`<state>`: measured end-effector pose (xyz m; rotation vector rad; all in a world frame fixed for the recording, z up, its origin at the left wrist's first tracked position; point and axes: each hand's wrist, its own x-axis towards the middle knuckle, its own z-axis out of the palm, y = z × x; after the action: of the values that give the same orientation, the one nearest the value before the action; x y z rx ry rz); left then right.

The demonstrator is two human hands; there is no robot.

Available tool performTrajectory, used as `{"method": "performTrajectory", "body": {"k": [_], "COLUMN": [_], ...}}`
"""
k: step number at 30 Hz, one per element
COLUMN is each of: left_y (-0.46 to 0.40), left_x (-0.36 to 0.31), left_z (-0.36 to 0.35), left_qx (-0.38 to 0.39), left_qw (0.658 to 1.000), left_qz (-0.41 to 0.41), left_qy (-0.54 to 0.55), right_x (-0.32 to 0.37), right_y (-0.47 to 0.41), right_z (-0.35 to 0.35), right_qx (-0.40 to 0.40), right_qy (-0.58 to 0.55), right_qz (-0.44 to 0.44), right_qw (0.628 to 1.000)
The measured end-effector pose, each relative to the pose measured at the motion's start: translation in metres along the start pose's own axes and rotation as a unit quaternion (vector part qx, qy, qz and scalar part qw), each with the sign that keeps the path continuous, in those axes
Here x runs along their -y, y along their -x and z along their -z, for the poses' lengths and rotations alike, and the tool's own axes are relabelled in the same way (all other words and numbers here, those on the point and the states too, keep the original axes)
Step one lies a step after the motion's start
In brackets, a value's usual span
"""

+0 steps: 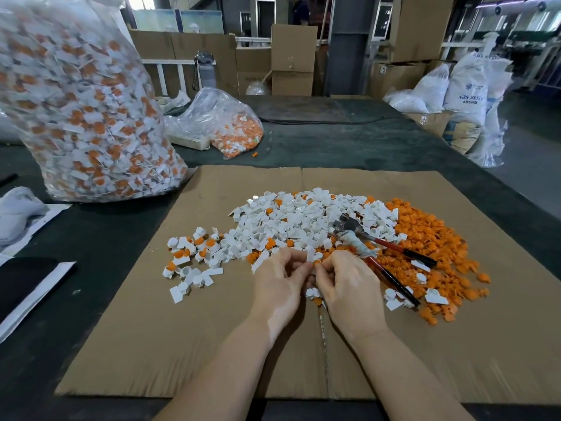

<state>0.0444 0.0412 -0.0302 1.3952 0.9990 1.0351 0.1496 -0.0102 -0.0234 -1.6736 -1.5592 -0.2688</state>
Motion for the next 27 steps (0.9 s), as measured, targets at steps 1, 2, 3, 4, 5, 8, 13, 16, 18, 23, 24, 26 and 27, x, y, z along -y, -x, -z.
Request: {"method": "performTrajectory", "body": {"k": [1,2,3,4,5,8,13,16,18,23,24,26,27], "left_y": [0.0004,0.0006,0.0006,0.0005,0.0004,0.0007,0.0027,0.0027,0.0026,0.0025,0.0029,0.0032,0.0031], "left_x": [0.0004,0.0003,-0.0004,-0.0013,-0.0028,-0.0074,-0.0093,-0.0091,-0.0087,-0.0079,-0.0078,-0.0074,-0.0072], "left_z": [-0.0002,-0.0003,-0.0003,-0.0001,0.0002,0.0021,0.0032,0.0035,0.0038,0.0029,0.0029,0.0021,0.0014], "left_qx": [0.001,0.0,-0.001,-0.004,-0.007,-0.013,0.005,0.011,0.015,0.014,0.014,0.013,0.009], "left_qw": [1.0,1.0,1.0,1.0,1.0,0.998,0.998,0.998,0.998,0.998,0.998,0.999,0.999], "left_qz": [-0.002,-0.004,-0.006,-0.005,0.0,0.01,-0.005,-0.008,-0.008,-0.01,-0.012,-0.016,-0.017], "left_qy": [-0.01,-0.02,-0.025,-0.02,-0.003,0.056,0.062,0.058,0.058,0.058,0.056,0.049,0.045], "right_x": [-0.0002,-0.0007,-0.0014,-0.002,-0.0025,-0.0038,-0.0058,-0.0049,-0.005,-0.0026,-0.002,-0.0015,-0.0015], "right_y": [0.0,-0.0001,-0.0003,-0.0004,-0.0005,-0.0013,-0.0031,-0.0041,-0.0044,-0.0033,-0.0026,-0.001,-0.0008], "right_z": [-0.0003,-0.0005,-0.0007,-0.0006,-0.0003,0.0013,0.0018,0.0039,0.0043,0.0054,0.0053,0.005,0.0048], "right_qx": [0.002,0.006,0.011,0.018,0.025,0.033,0.041,0.059,0.063,0.031,0.021,0.008,0.006], "right_qy": [-0.004,-0.011,-0.019,-0.029,-0.041,-0.108,-0.159,-0.166,-0.162,-0.125,-0.111,-0.081,-0.073], "right_qz": [-0.002,-0.008,-0.015,-0.022,-0.027,-0.042,-0.058,-0.041,-0.031,-0.009,0.0,0.011,0.01], "right_qw": [1.0,1.0,1.0,0.999,0.998,0.993,0.985,0.984,0.984,0.992,0.994,0.997,0.997]}}
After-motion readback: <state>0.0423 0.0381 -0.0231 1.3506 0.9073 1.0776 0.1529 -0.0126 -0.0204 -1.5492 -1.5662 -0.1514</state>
